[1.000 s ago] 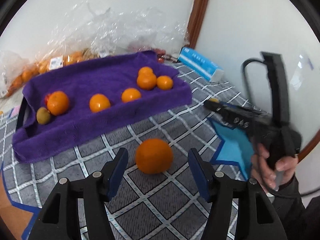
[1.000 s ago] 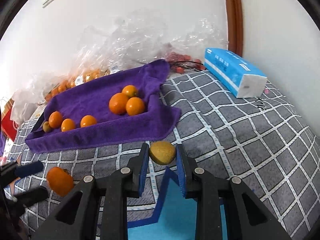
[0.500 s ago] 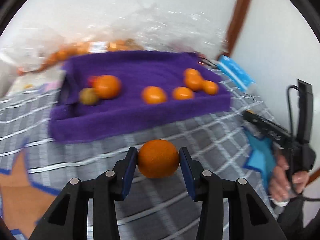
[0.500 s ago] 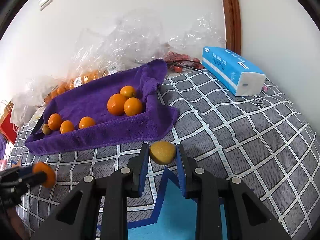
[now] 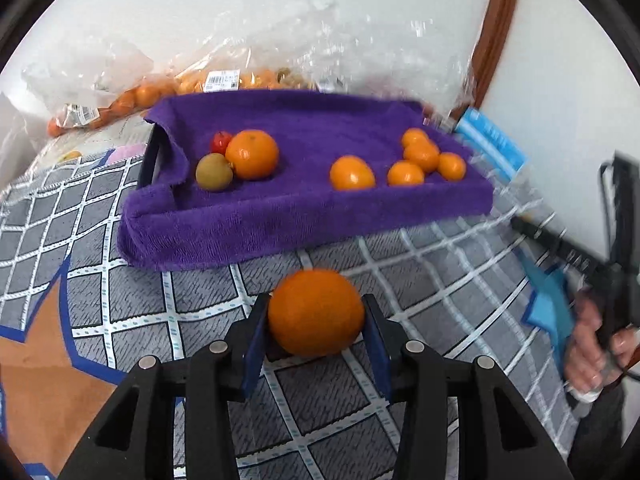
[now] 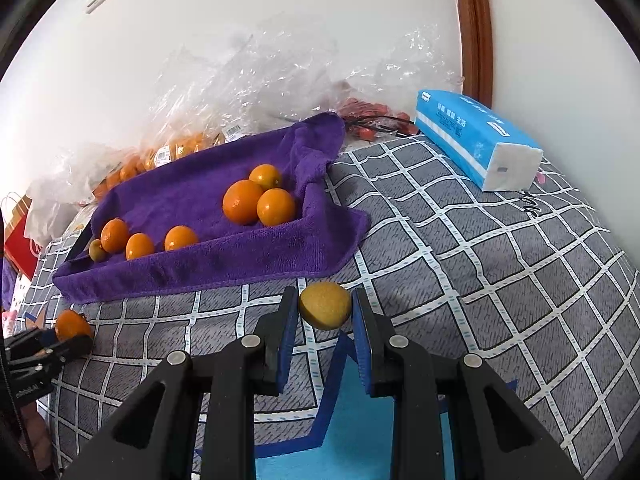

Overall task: Organize fruits
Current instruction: 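Carry the yellow-green fruit with the right tool while the left tool carries the orange toward the towel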

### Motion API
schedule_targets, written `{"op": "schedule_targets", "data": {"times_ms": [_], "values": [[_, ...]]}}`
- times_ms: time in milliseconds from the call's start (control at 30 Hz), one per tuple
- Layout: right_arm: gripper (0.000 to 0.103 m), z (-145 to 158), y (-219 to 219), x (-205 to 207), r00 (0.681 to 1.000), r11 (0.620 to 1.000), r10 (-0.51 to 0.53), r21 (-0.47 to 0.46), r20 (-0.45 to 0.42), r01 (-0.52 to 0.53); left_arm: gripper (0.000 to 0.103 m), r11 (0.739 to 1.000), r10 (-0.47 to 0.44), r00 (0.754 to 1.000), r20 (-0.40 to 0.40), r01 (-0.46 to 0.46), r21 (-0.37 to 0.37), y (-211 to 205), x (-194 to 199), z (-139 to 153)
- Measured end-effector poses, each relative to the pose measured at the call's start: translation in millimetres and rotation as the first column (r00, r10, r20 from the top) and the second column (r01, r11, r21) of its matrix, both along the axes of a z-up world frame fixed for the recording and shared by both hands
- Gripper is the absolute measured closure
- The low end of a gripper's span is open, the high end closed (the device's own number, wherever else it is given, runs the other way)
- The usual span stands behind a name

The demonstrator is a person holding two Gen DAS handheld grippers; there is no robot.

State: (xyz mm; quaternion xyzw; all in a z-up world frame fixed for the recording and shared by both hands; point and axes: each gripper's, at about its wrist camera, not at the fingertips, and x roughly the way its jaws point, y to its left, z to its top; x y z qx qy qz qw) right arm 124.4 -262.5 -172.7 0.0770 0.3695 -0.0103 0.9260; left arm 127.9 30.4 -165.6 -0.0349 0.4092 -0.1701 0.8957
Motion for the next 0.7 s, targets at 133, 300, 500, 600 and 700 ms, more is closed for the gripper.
{"op": "schedule_targets", "data": {"times_ms": [133,300,500,600,700], "values": [[0.076,-0.8,-0.7,0.6,1.000,1.000,-0.001,0.007,-0.002,0.001,0.062,0.997,0.005,1.000,0.026,-0.003,-0.074,10.0,-6.0,3.2],[0.076,-0.7,-0.6,0.8,1.000,1.000,0.004,0.007,0.002,-0.004,0.062,0.996,0.027,0.997,0.078,-0.020,-0.091,13.1,-13.9,10.4],[0.076,0.8,3.5,-0.5,1.000,1.000,0.013,-0.005,0.011,-0.013,0.062,0.994,0.049,0.990,0.133,-0.035,-0.107,17.7,-19.4,17.3],[0.076,1.3,3.9,-1.4,1.000,1.000,0.014,-0.006,0.015,-0.014,0.062,0.992,0.058,0.988,0.142,-0.041,-0.120,20.6,-19.9,18.6],[0.076,1.9,4.8,-2.6,1.000,1.000,0.018,-0.004,0.021,-0.018,0.062,0.990,0.084,0.984,0.157,-0.064,-0.128,23.5,-21.6,19.8]]}}
